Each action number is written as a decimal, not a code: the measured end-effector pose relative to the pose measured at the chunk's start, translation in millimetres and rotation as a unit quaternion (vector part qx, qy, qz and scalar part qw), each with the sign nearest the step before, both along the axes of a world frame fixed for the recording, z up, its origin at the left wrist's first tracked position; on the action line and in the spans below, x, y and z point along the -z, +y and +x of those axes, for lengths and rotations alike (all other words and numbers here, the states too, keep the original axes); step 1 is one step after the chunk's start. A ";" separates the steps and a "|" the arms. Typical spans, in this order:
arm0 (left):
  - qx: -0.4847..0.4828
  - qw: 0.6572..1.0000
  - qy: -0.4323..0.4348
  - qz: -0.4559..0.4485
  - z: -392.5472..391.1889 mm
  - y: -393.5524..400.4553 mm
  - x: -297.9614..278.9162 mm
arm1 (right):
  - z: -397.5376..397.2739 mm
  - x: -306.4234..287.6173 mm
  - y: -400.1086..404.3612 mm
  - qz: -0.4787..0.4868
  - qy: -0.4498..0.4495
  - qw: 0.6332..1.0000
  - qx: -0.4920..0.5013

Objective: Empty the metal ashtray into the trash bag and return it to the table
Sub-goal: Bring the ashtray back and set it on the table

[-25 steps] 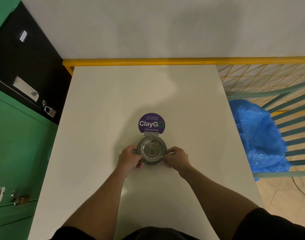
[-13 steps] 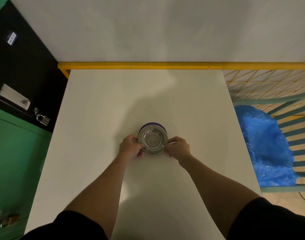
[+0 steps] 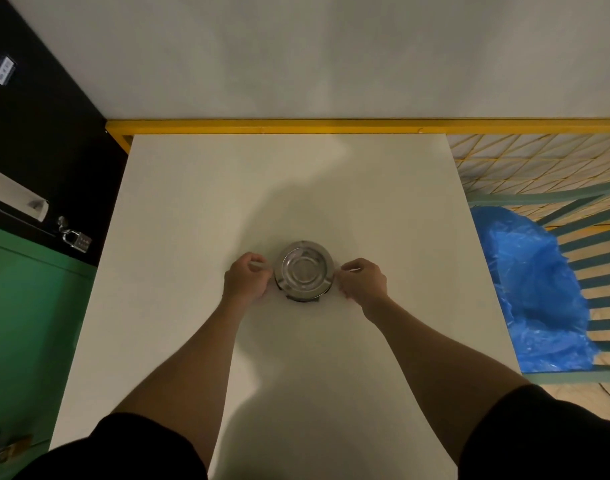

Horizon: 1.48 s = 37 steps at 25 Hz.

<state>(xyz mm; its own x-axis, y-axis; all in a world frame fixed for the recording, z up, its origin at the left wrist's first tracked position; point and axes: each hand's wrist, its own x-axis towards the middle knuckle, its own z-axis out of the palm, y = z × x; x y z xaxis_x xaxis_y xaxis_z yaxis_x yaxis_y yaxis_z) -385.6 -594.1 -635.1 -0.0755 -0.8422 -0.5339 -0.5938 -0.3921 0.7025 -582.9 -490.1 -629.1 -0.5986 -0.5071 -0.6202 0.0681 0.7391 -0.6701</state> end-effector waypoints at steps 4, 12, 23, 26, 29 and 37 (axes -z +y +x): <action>0.037 0.999 0.008 -0.015 -0.7 -0.7 1.1 | -1.1 -2.2 -8.1 -0.021 0.009 1.000 -0.020; 0.047 0.999 0.002 -0.014 -4.3 -1.3 3.0 | 0.9 -0.4 -12.0 -0.011 0.028 0.999 -0.039; 0.046 0.999 0.003 -0.013 -2.7 -0.2 7.8 | 0.5 2.2 -9.6 -0.009 0.030 0.999 -0.036; 0.046 0.999 0.003 -0.015 -3.2 0.2 7.8 | 0.7 2.4 -9.7 -0.012 0.030 0.999 -0.037; 0.046 0.999 0.004 -0.015 -3.4 0.4 7.9 | 1.0 2.4 -9.8 -0.012 0.030 0.999 -0.034; 0.044 0.999 0.006 -0.013 -3.4 0.3 7.6 | 1.4 1.9 -10.1 -0.008 0.029 0.999 -0.031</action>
<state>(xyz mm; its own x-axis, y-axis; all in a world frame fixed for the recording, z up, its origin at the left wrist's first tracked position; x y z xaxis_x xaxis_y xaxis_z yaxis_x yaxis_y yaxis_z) -389.0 -593.8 -642.7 -0.1564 -0.8450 -0.5113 -0.6176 -0.3203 0.7183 -581.5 -500.2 -631.0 -0.6004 -0.5547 -0.5760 -0.0181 0.7295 -0.6837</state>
